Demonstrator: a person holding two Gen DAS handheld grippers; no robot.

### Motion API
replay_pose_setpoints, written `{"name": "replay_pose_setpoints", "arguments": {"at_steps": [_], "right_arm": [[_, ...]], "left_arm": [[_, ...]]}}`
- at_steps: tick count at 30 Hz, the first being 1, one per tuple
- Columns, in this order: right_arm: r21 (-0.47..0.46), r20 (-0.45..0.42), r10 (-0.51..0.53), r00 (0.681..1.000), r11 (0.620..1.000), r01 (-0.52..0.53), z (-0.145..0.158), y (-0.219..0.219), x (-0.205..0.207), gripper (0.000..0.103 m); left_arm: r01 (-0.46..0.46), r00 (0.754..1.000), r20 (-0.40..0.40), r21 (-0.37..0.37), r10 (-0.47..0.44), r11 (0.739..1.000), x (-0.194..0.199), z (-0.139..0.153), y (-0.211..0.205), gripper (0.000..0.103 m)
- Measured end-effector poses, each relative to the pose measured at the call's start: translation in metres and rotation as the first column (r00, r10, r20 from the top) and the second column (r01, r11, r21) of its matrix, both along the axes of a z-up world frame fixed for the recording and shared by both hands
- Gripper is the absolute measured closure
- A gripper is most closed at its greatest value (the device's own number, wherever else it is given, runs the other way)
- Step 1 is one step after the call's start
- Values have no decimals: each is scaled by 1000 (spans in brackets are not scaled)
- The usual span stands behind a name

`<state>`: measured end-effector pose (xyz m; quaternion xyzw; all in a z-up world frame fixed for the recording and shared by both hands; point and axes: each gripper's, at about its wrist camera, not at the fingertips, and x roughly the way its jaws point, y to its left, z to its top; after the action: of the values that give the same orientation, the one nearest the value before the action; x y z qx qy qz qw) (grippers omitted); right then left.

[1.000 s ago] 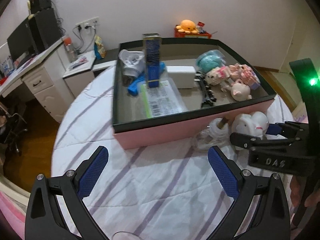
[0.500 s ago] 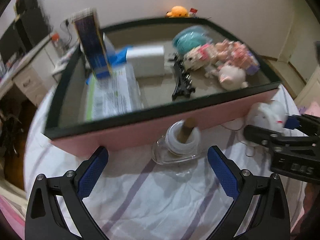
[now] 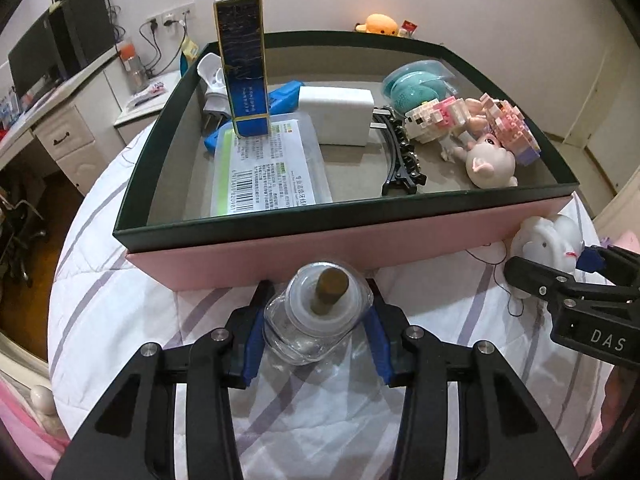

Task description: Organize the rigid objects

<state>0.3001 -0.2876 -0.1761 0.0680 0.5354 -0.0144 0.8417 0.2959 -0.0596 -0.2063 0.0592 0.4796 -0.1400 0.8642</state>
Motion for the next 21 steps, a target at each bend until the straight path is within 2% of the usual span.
{"name": "replay_pose_setpoints", "arguments": {"at_steps": [12,21], "right_arm": [[38,30,39,999,998,-40,12,9,-9,33],[32,100,52,994,998,-55,44,14,-30,33]], "left_arm": [[-13,1000,9,7,13,1000,-4,6,9,59],[-35,996,85,8,35,999,-22,37,22,59]]}}
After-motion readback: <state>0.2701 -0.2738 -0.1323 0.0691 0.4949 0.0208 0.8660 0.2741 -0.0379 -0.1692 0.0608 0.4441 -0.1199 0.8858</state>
